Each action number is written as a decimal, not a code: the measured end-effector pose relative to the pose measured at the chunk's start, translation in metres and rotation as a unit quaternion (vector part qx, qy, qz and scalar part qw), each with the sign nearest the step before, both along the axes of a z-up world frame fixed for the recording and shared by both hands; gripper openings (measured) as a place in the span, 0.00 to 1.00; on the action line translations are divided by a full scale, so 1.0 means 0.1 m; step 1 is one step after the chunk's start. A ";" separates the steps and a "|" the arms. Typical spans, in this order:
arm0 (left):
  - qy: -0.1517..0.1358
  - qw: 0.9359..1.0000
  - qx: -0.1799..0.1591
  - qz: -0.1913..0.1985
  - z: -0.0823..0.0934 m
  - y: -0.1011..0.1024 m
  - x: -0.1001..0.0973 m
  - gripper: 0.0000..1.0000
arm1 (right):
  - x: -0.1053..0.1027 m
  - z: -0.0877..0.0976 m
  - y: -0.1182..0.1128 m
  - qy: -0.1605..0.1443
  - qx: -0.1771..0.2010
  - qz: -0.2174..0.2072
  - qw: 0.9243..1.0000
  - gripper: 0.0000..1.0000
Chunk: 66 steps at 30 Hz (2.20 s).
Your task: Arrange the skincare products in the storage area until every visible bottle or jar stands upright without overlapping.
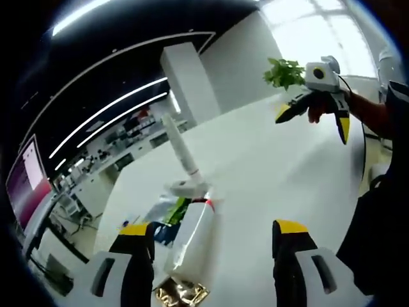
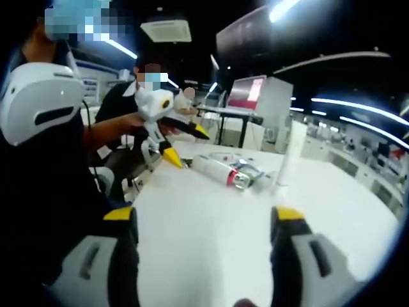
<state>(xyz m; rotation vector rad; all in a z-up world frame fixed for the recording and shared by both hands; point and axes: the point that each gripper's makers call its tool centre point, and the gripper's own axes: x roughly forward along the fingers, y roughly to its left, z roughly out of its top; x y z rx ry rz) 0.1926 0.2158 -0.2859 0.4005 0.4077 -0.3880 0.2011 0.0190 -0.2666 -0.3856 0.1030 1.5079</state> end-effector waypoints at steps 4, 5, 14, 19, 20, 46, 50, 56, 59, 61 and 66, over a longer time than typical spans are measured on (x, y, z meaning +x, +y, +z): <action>0.008 1.000 -0.003 -0.001 -0.02 -0.01 0.04 0.75 | 0.02 -0.01 -0.01 0.001 0.001 0.000 1.000 0.86; 0.010 1.000 -0.003 -0.001 -0.02 -0.01 0.05 0.75 | 0.03 -0.01 -0.01 0.001 0.002 0.000 1.000 0.86; 0.028 1.000 -0.003 0.001 -0.08 0.01 0.13 0.73 | 0.07 -0.03 0.00 0.005 0.004 0.000 1.000 0.86; 0.038 0.999 -0.001 0.000 -0.10 0.02 0.18 0.72 | 0.10 -0.05 0.01 0.008 0.006 0.001 1.000 0.86; 0.040 0.999 0.000 0.000 -0.11 0.02 0.18 0.72 | 0.11 -0.05 0.02 0.009 0.007 0.001 1.000 0.86; 0.080 0.997 0.003 0.009 -0.23 0.04 0.41 0.69 | 0.29 -0.14 0.01 0.036 0.032 0.000 0.999 0.84; 0.082 0.997 0.004 0.012 -0.23 0.05 0.45 0.69 | 0.31 -0.15 0.01 0.040 0.036 -0.002 0.999 0.84; 0.090 0.996 0.007 0.013 -0.26 0.05 0.48 0.69 | 0.32 -0.15 0.00 0.043 0.040 -0.001 0.998 0.84; 0.094 0.995 0.010 0.014 -0.28 0.05 0.50 0.69 | 0.33 -0.15 -0.01 0.045 0.043 -0.001 0.998 0.84; 0.097 0.995 0.010 0.014 -0.30 0.04 0.51 0.68 | 0.33 -0.15 -0.01 0.045 0.043 -0.002 0.998 0.84; 0.104 0.994 0.014 0.014 -0.33 0.04 0.53 0.68 | 0.34 -0.15 -0.03 0.046 0.047 -0.002 0.998 0.84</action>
